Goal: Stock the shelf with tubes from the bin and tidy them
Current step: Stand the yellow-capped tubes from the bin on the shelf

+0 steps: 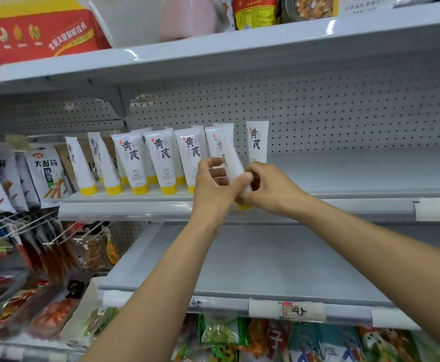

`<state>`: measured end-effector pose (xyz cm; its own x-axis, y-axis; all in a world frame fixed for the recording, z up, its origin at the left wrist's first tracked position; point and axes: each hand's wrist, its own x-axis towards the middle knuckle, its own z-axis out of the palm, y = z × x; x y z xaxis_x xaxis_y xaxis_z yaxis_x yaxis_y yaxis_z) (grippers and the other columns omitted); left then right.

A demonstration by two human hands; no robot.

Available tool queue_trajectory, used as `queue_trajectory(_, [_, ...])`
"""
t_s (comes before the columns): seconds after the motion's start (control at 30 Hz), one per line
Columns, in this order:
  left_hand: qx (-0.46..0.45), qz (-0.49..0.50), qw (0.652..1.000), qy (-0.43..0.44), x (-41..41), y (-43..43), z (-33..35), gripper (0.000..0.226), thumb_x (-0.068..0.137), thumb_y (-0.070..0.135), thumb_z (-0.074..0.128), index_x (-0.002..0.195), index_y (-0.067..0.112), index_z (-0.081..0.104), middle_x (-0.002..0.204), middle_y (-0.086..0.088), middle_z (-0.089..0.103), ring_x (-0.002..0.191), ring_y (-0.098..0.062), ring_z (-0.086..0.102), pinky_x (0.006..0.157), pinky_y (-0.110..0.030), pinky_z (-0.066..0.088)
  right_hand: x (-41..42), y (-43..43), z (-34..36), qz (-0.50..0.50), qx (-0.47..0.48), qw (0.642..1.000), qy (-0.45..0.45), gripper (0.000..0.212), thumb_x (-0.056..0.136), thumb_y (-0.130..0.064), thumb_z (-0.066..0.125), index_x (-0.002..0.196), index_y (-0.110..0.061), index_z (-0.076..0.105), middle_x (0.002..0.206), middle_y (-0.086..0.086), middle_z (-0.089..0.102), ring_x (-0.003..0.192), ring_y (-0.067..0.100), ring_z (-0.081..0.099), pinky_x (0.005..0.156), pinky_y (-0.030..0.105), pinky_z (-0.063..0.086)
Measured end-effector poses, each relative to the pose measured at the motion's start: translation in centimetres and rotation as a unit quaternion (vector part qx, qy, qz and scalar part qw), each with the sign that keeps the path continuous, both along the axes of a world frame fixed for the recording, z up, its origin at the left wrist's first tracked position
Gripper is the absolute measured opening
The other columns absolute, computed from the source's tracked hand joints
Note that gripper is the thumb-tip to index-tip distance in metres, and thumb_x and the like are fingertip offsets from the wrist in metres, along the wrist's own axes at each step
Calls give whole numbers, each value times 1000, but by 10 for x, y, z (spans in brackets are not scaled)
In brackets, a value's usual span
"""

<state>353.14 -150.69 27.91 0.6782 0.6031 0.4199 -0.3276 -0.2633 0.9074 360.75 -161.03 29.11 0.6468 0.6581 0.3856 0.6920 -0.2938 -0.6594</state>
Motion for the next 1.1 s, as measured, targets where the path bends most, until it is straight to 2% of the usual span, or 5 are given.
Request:
queue_trajectory(0.13, [44, 6, 999, 24, -2, 11, -5, 37, 84, 26, 73, 116, 22, 55, 106, 3, 62, 98, -15, 64, 88, -40, 56, 27, -1, 2, -7, 34, 997, 69, 33, 67, -16, 77, 97, -8, 65, 96, 11, 72, 93, 29, 69, 85, 48, 56])
queue_trajectory(0.27, [86, 20, 995, 49, -7, 26, -15, 23, 86, 20, 69, 107, 19, 62, 99, 0, 66, 89, -14, 63, 83, -34, 55, 53, -5, 6, -27, 48, 992, 113, 40, 77, -1, 74, 115, -7, 63, 109, 8, 71, 102, 25, 67, 96, 42, 52])
queue_trajectory(0.4, [149, 35, 984, 95, -10, 38, -26, 15, 87, 19, 67, 101, 21, 62, 91, 2, 65, 77, -10, 58, 72, -21, 48, 68, -5, 5, -11, 27, 988, 154, 44, 82, 7, 67, 124, -3, 58, 116, 11, 67, 103, 24, 65, 88, 32, 53])
queue_trajectory(0.77, [187, 41, 973, 131, -4, 41, -34, 14, 87, 23, 66, 102, 21, 64, 87, 6, 63, 75, -11, 58, 80, -34, 53, 80, 1, 2, -5, 0, 985, 170, 39, 84, 11, 61, 122, 4, 57, 116, 18, 66, 107, 33, 64, 93, 43, 54])
queue_trajectory(1.1, [199, 56, 967, 147, -5, 32, -36, 15, 87, 27, 65, 101, 22, 64, 88, 7, 63, 74, -10, 58, 79, -36, 53, 78, 1, 0, -2, -12, 987, 162, 42, 86, 4, 64, 126, 0, 55, 120, 13, 65, 106, 28, 64, 88, 36, 55])
